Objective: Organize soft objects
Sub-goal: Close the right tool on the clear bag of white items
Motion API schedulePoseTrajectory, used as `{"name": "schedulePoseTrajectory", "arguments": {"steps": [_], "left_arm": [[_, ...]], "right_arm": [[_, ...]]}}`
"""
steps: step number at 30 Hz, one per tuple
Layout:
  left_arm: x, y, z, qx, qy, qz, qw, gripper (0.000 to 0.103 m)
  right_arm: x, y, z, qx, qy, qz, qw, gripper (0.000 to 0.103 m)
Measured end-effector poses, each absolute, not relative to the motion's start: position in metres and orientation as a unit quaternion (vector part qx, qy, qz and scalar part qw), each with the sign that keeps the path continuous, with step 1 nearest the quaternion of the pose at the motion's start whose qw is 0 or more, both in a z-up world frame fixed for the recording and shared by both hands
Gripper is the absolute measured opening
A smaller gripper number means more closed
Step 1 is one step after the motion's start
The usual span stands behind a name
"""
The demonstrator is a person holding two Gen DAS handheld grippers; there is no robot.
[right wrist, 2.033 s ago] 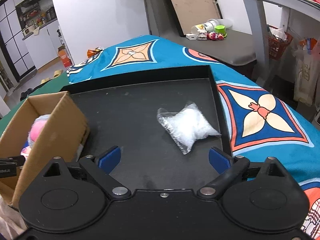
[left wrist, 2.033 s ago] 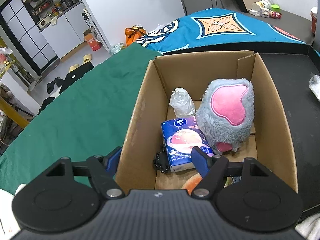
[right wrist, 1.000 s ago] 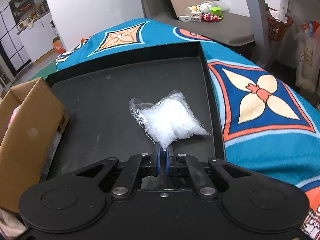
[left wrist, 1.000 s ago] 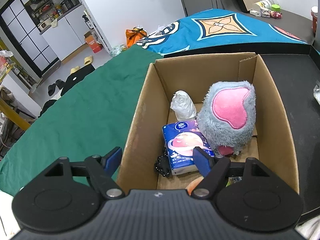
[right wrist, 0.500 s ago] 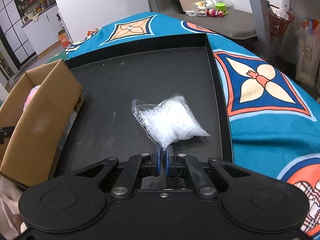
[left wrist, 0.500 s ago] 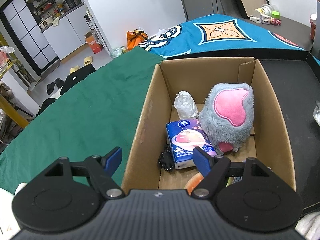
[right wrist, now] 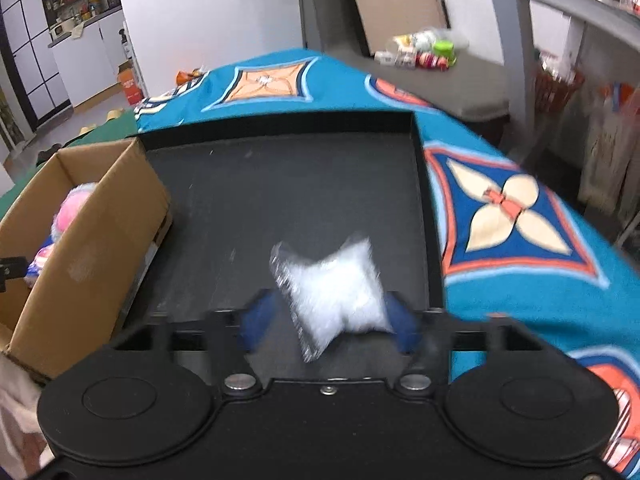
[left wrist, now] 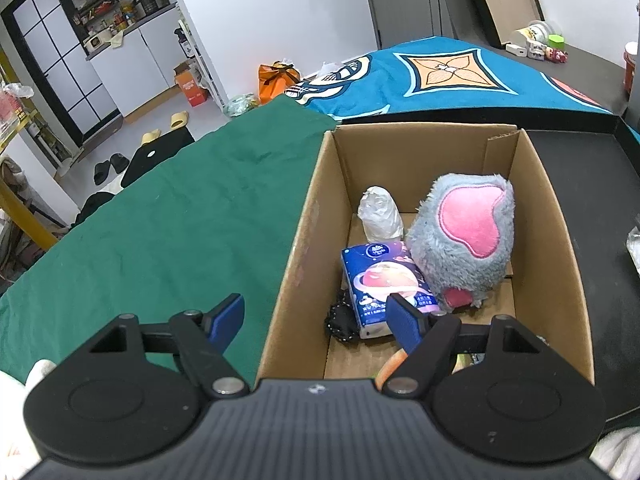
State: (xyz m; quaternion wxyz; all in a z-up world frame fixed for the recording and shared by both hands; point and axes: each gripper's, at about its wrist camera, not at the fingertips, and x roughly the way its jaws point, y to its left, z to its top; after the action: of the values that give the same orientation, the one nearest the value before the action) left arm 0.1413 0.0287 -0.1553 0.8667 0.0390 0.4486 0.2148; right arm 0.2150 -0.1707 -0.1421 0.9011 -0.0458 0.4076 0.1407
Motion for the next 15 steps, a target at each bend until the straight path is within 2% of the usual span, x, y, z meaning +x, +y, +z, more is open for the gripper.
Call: {"name": "schedulePoseTrajectory", "arguments": {"steps": [4,15], "left_arm": [[0.142,0.028,-0.156,0.042,0.449,0.212,0.867,0.076],[0.147,0.026,-0.160,0.047,0.456,0.212,0.863,0.076]], "right_arm": [[0.222,-0.168,-0.145,-0.072,0.395,0.141,0.905,0.074],[0.240,-0.162,-0.167,-0.056,0.433,0.137,0.889,0.074]]}}
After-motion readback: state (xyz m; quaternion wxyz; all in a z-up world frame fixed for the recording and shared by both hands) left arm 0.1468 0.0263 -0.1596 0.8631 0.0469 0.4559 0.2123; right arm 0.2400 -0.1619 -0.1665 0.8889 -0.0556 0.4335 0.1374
